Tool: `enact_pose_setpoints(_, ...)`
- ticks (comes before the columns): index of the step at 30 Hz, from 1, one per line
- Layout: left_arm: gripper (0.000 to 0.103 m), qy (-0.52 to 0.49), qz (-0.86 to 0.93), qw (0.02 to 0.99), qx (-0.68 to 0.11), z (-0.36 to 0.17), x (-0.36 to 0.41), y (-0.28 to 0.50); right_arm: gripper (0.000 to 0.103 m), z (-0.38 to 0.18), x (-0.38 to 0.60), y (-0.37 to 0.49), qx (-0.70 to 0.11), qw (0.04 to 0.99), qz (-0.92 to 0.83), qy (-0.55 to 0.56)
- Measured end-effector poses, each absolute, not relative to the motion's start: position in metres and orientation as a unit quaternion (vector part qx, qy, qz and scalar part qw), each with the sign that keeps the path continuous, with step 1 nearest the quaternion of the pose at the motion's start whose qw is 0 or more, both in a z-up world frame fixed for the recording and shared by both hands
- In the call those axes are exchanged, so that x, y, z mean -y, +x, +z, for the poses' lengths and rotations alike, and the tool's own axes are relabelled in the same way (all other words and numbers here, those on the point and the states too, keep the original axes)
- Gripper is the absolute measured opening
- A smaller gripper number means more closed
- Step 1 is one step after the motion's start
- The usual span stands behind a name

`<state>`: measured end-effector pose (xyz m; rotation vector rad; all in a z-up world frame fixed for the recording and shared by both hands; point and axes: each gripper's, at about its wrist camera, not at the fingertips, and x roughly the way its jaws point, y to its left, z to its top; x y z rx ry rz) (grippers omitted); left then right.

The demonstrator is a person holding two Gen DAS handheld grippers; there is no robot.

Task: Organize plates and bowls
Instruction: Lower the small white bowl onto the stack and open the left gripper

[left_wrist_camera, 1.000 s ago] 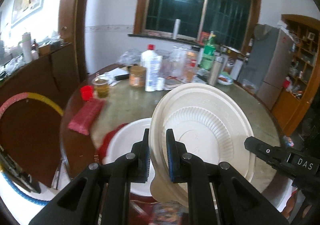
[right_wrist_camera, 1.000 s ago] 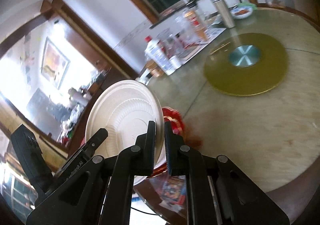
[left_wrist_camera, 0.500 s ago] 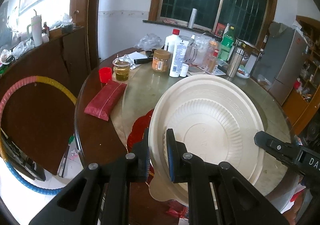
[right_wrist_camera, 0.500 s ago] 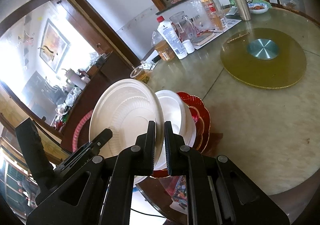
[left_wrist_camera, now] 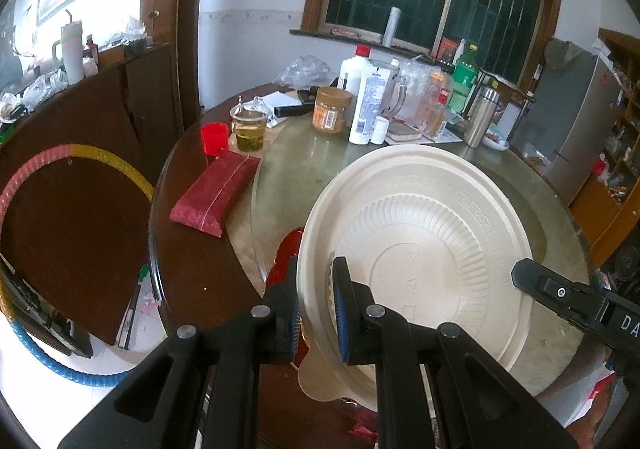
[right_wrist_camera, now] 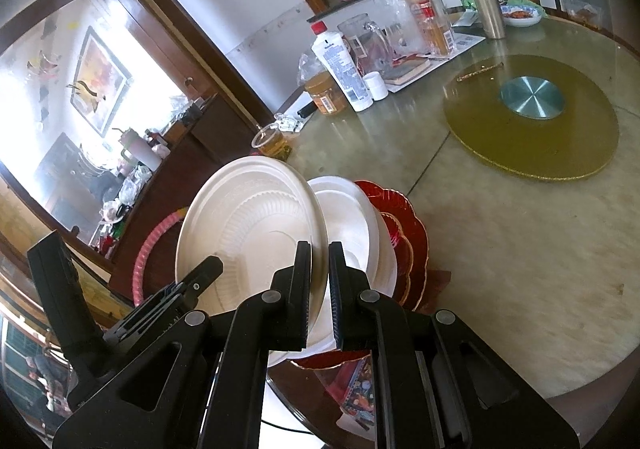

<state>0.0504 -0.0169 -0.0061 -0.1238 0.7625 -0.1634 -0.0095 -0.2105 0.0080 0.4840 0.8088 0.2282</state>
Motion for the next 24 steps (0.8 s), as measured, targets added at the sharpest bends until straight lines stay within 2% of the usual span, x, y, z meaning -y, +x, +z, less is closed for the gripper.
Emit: enact_pose_setpoints(24, 0.014, -0.067, -0.087, 0.912, -0.396, -0.022, 0.014, 0.066, 0.008, -0.007, 0.21, 0.004, -0.405, 0.877, 0.102, 0.239)
